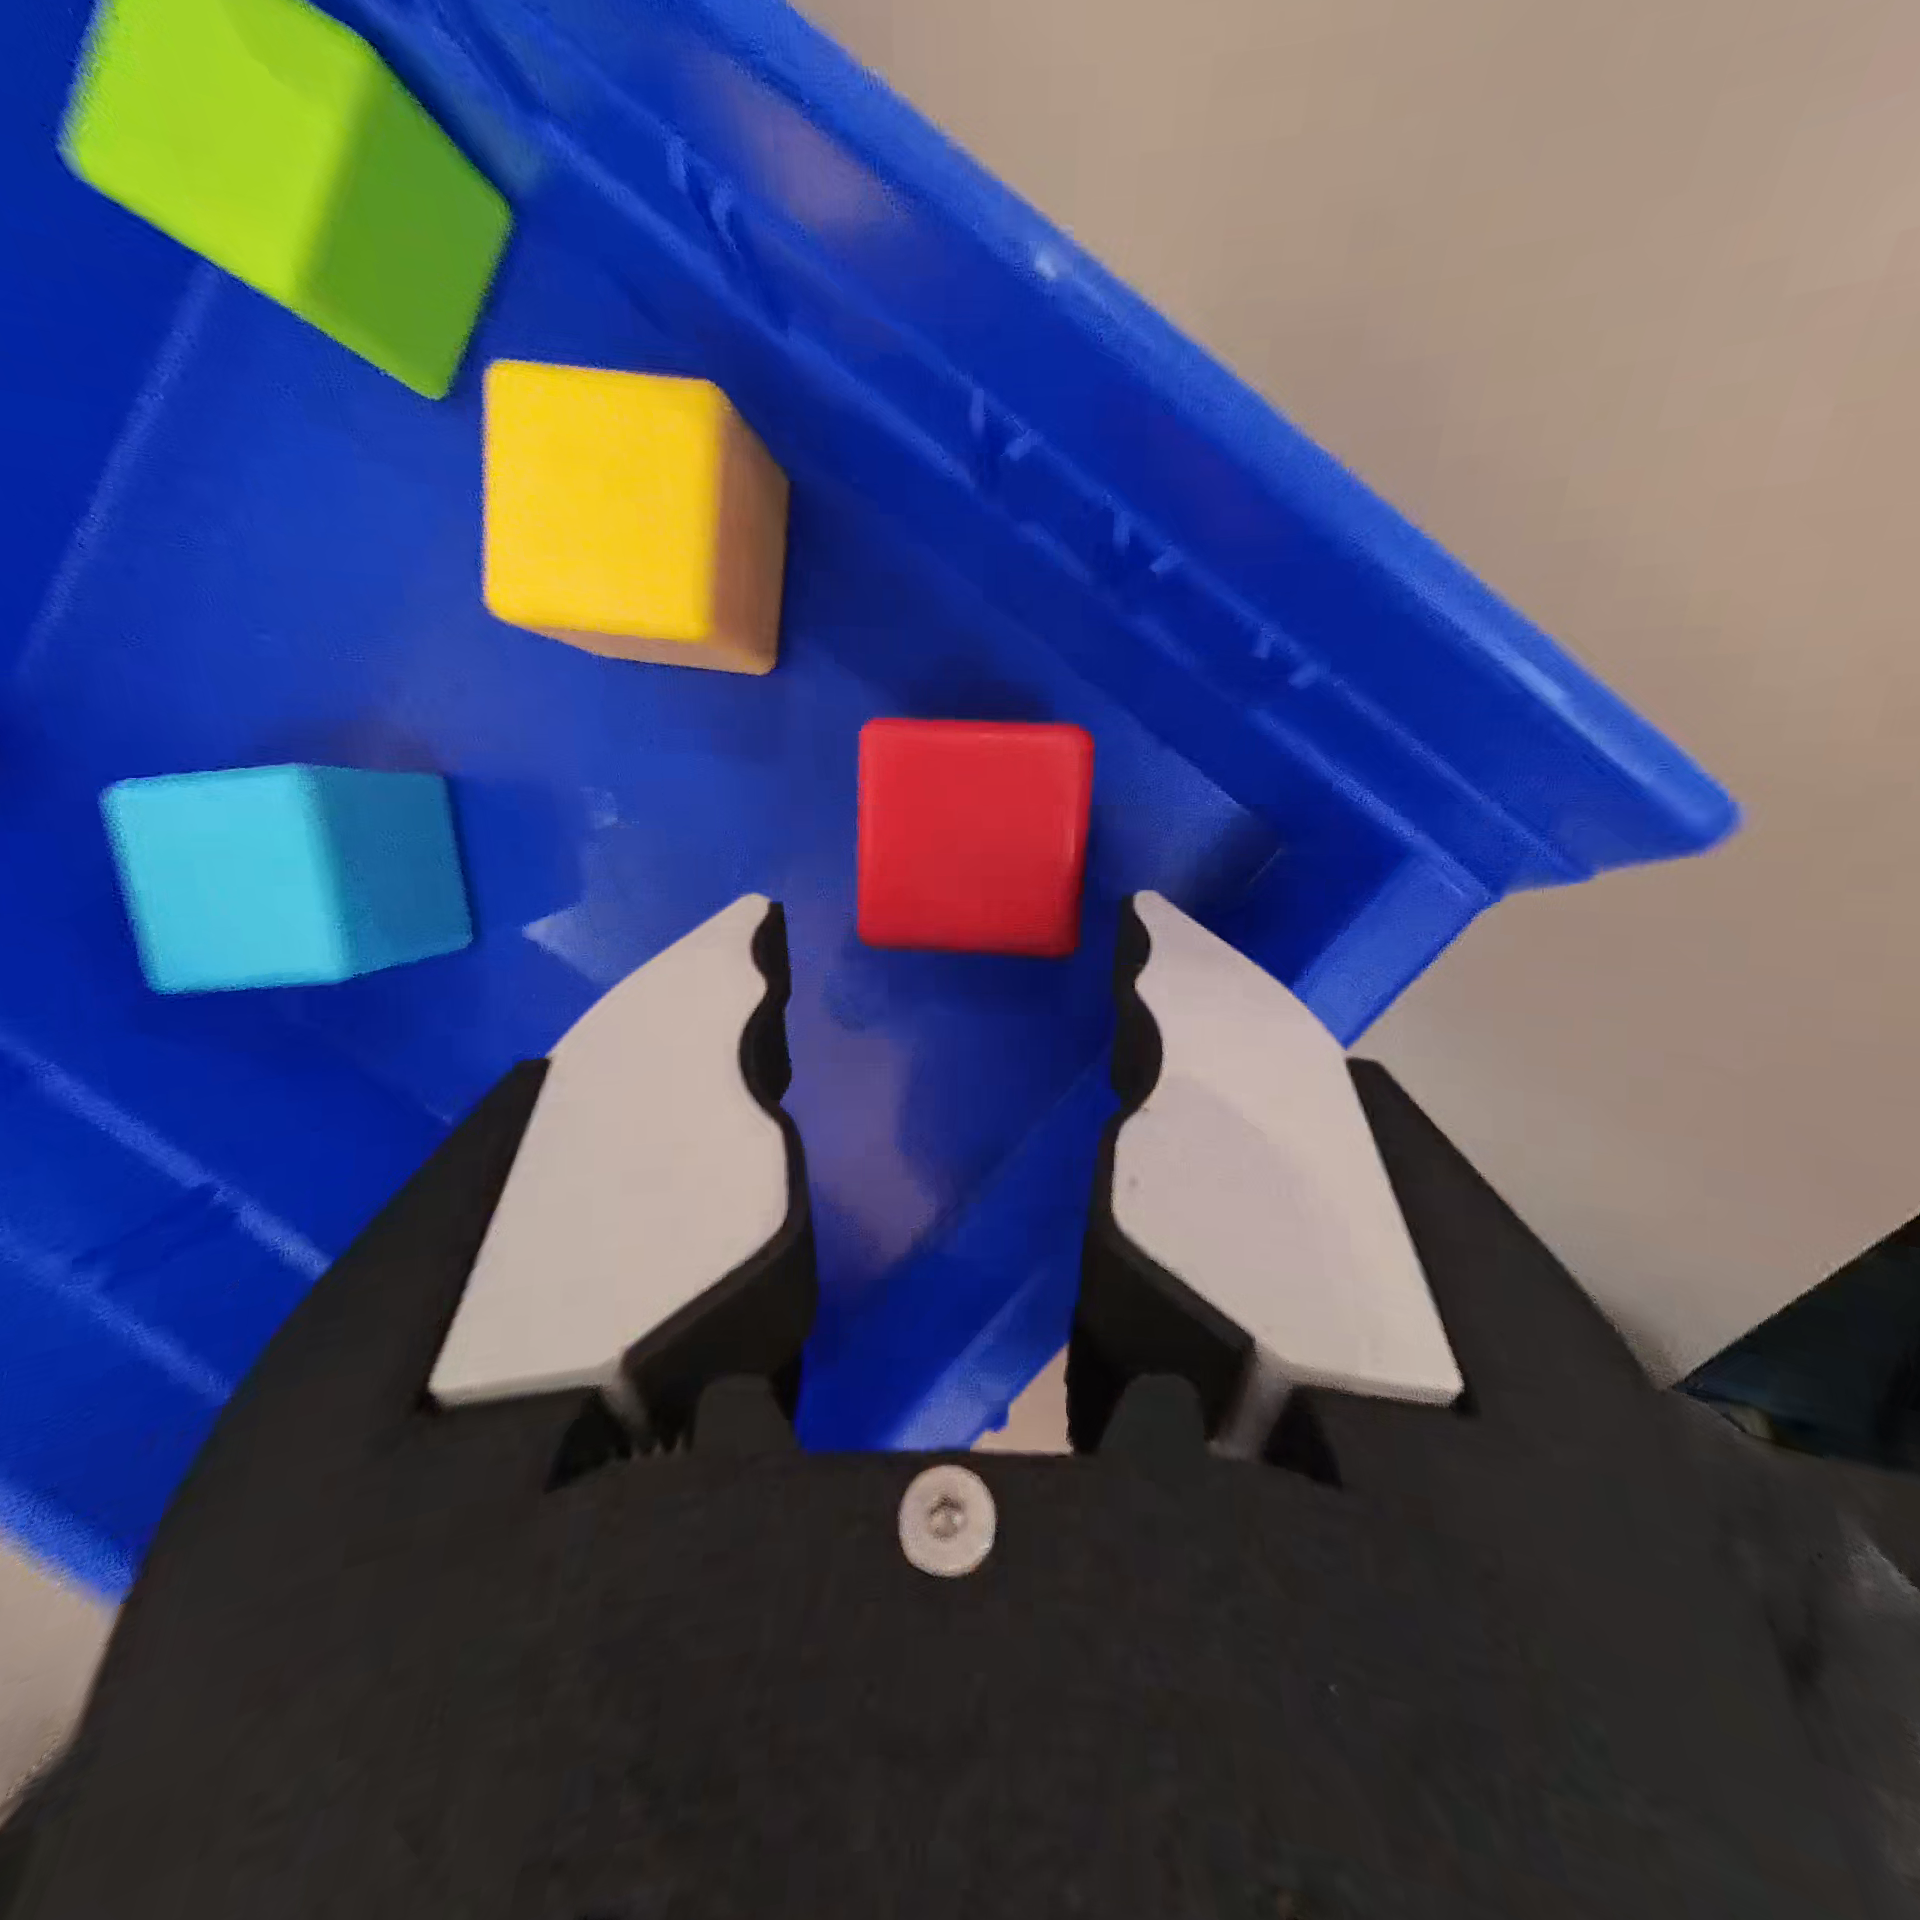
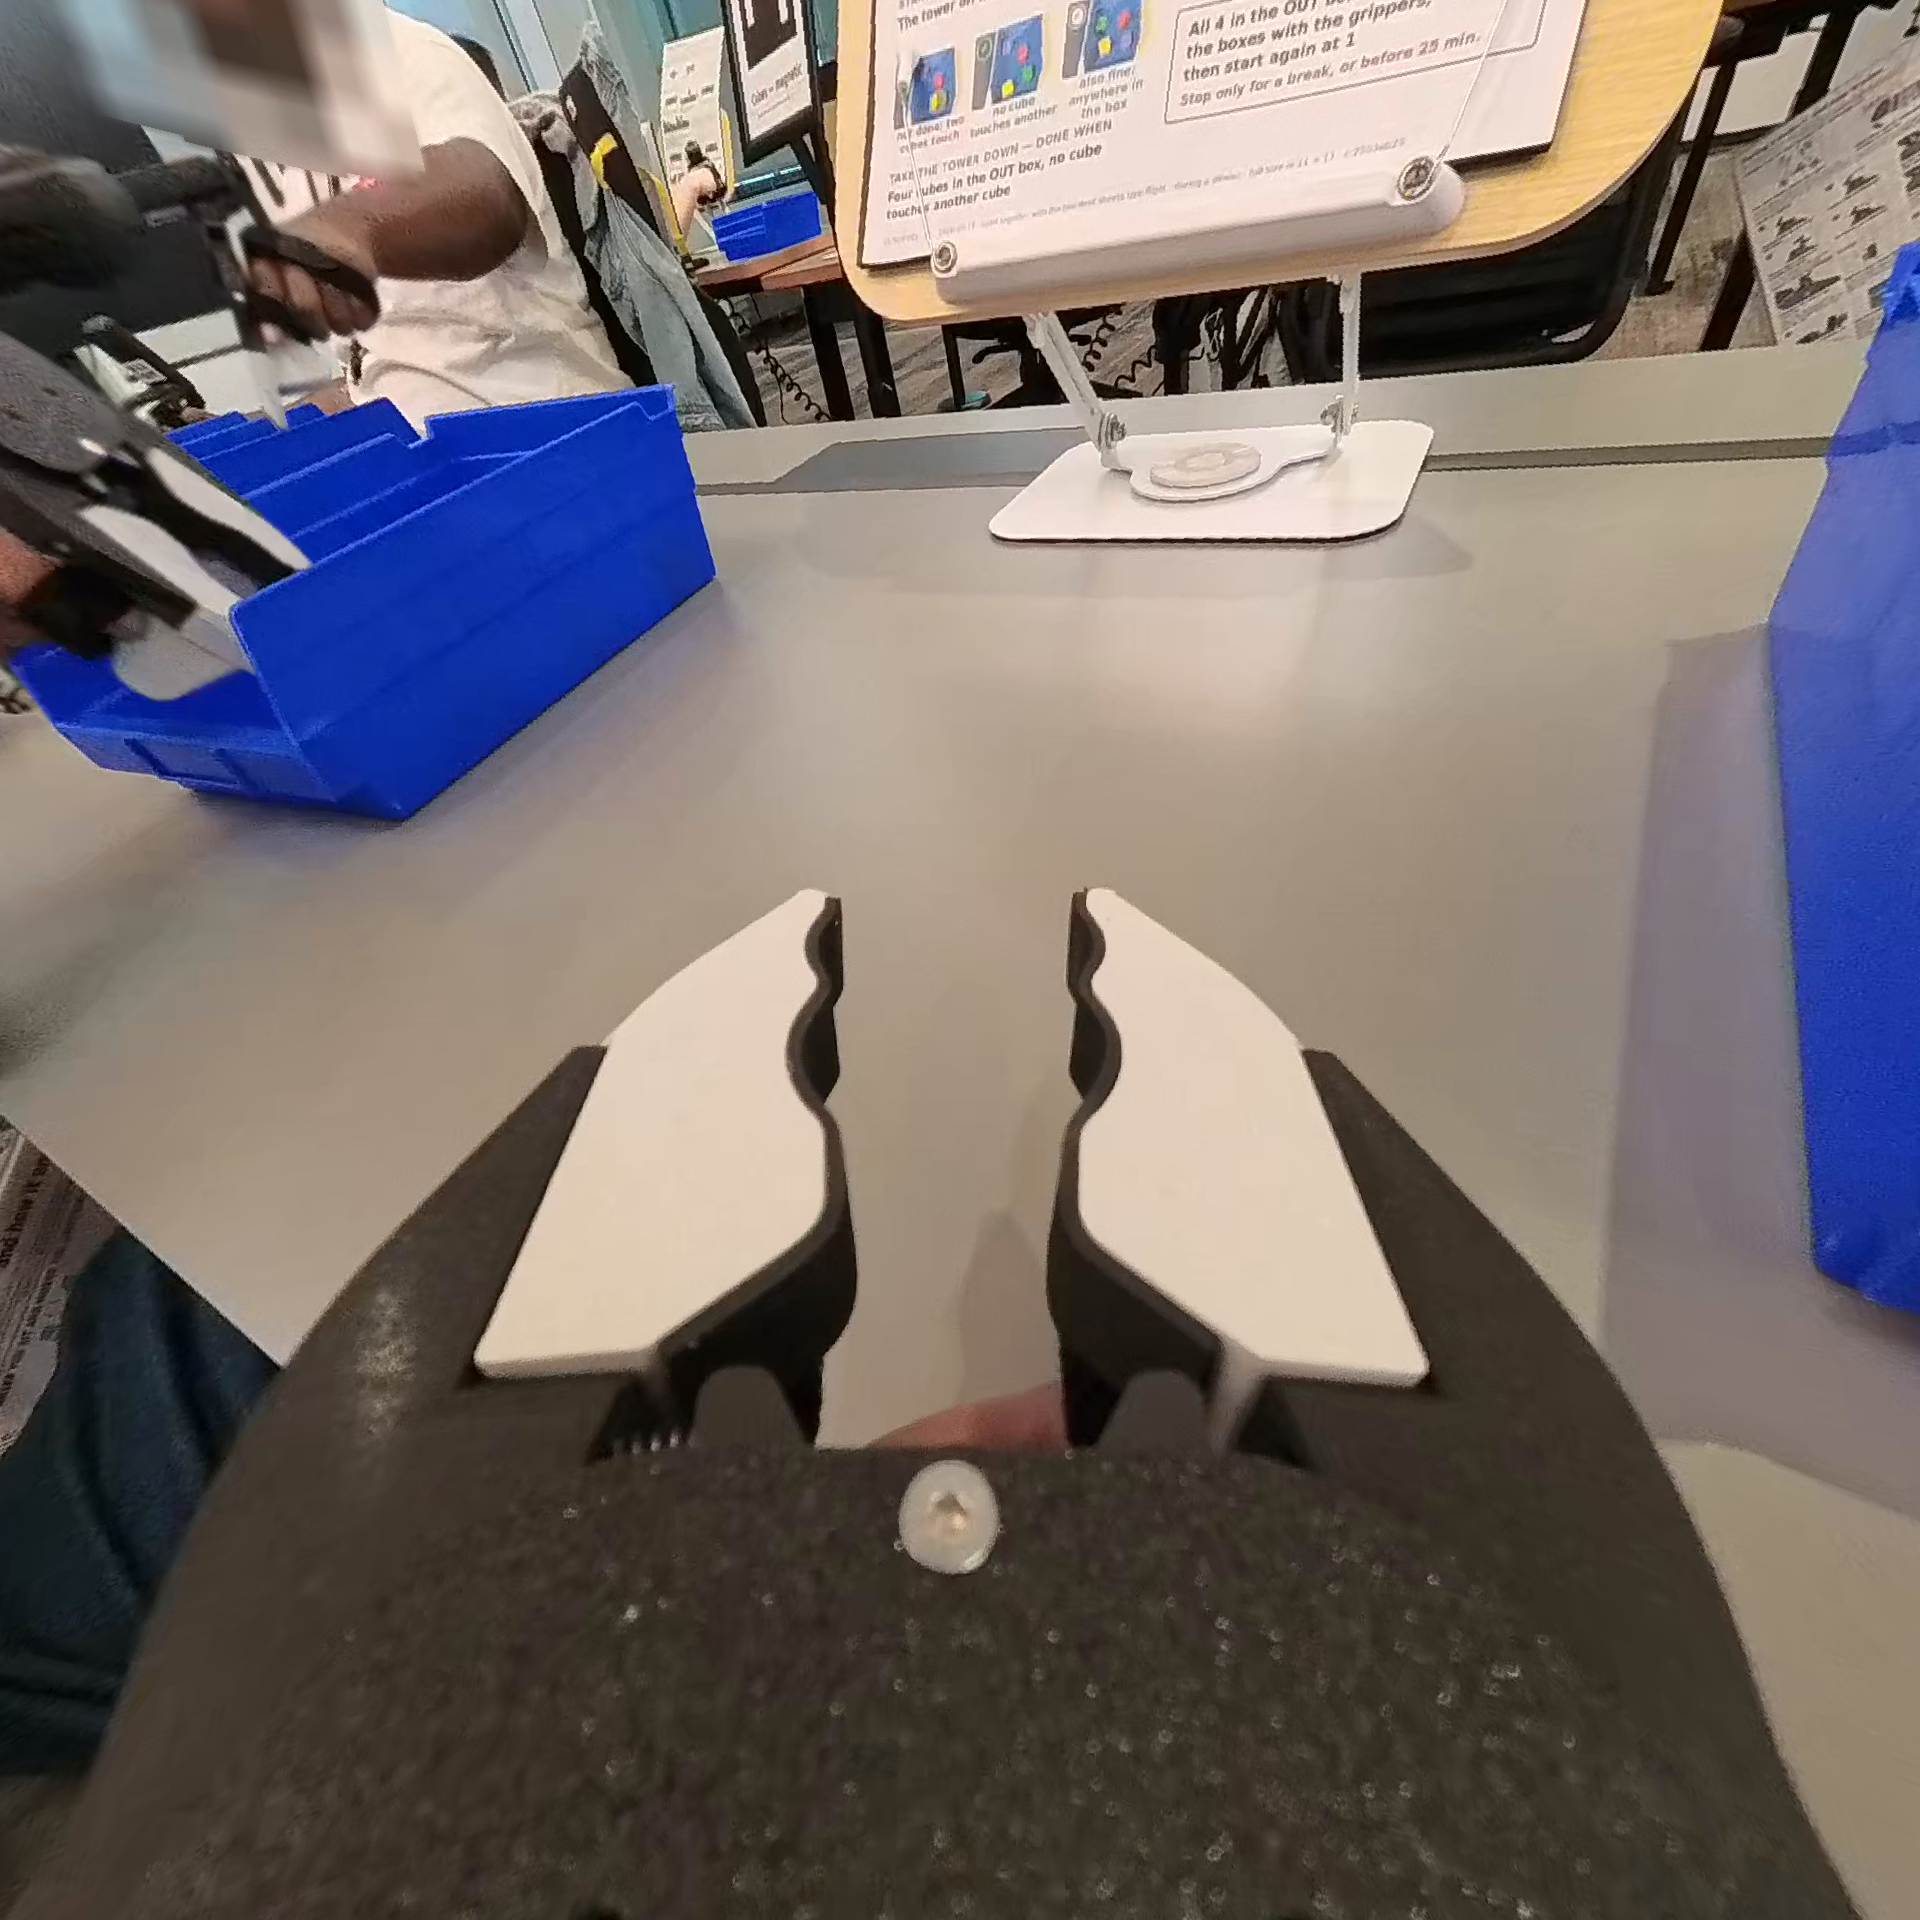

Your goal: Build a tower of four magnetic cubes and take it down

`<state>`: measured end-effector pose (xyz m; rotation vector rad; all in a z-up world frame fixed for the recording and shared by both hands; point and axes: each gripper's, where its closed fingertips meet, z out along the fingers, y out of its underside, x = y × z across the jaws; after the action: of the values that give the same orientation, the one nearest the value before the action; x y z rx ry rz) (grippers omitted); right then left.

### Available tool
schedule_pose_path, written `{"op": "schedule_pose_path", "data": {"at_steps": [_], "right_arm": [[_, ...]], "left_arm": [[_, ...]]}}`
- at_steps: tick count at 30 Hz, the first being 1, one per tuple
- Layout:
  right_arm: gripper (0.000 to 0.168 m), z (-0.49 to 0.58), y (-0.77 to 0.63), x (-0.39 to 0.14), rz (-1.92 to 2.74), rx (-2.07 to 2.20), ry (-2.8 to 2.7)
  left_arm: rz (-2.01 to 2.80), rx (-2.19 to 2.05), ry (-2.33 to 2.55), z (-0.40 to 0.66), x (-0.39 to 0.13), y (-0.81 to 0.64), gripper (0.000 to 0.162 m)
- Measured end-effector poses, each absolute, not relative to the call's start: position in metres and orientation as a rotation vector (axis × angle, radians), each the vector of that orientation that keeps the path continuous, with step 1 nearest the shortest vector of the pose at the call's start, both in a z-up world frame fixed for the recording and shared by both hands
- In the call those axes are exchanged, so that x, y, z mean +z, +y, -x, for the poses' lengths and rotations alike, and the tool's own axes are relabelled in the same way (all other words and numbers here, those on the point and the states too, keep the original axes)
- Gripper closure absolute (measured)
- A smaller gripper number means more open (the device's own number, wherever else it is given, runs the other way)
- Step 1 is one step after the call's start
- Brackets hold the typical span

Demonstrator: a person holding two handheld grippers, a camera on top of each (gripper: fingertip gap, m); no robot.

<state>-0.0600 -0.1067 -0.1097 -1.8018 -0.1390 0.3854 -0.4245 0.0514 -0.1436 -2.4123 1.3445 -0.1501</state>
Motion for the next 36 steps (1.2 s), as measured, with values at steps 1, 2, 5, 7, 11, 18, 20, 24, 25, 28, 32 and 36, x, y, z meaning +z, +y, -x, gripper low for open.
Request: {"op": "schedule_pose_path", "data": {"at_steps": [1, 2, 5, 7, 11, 18, 20, 24, 25, 28, 32, 36], "right_arm": [[0.127, 0.06, -0.107, -0.11, 1.803, 0.384, -0.142], [0.127, 0.061, -0.107, -0.11, 1.804, 0.382, -0.144], [0.127, 0.062, -0.106, -0.111, 1.813, 0.38, -0.15], [0.127, 0.062, -0.106, -0.111, 1.814, 0.379, -0.151], [0.127, 0.061, -0.106, -0.112, 1.817, 0.381, -0.147], [0.127, 0.062, -0.106, -0.112, 1.82, 0.379, -0.15], [0.127, 0.062, -0.106, -0.112, 1.819, 0.377, -0.153], [0.127, 0.063, -0.106, -0.112, 1.82, 0.366, -0.161], [0.127, 0.063, -0.106, -0.112, 1.819, 0.363, -0.164], [0.127, 0.063, -0.107, -0.111, 1.815, 0.354, -0.17], [0.127, 0.063, -0.107, -0.111, 1.81, 0.352, -0.171], [0.127, 0.063, -0.107, -0.11, 1.808, 0.36, -0.168]], "left_arm": [[2.429, -0.182, 1.361, 0.422, -0.15, 0.054, 0.103], [2.434, -0.206, 1.379, 0.419, -0.156, 0.056, 0.105], [2.474, -0.229, 1.411, 0.415, -0.174, 0.06, 0.11], [2.495, -0.22, 1.447, 0.416, -0.183, 0.059, 0.113], [2.448, -0.181, 1.449, 0.417, -0.167, 0.064, 0.113], [2.111, -0.209, 1.439, 0.368, -0.052, 0.059, 0.113], [1.989, -0.259, 1.556, 0.33, -0.032, 0.044, 0.113], [1.854, -0.312, 1.819, 0.25, -0.04, 0.024, 0.113], [1.844, -0.311, 1.878, 0.231, -0.05, 0.023, 0.113], [1.851, -0.303, 2.024, 0.181, -0.089, 0.029, 0.113], [1.899, -0.274, 2.134, 0.14, -0.134, 0.049, 0.113], [1.923, -0.351, 2.183, 0.119, -0.161, 0.059, 0.113]]}}
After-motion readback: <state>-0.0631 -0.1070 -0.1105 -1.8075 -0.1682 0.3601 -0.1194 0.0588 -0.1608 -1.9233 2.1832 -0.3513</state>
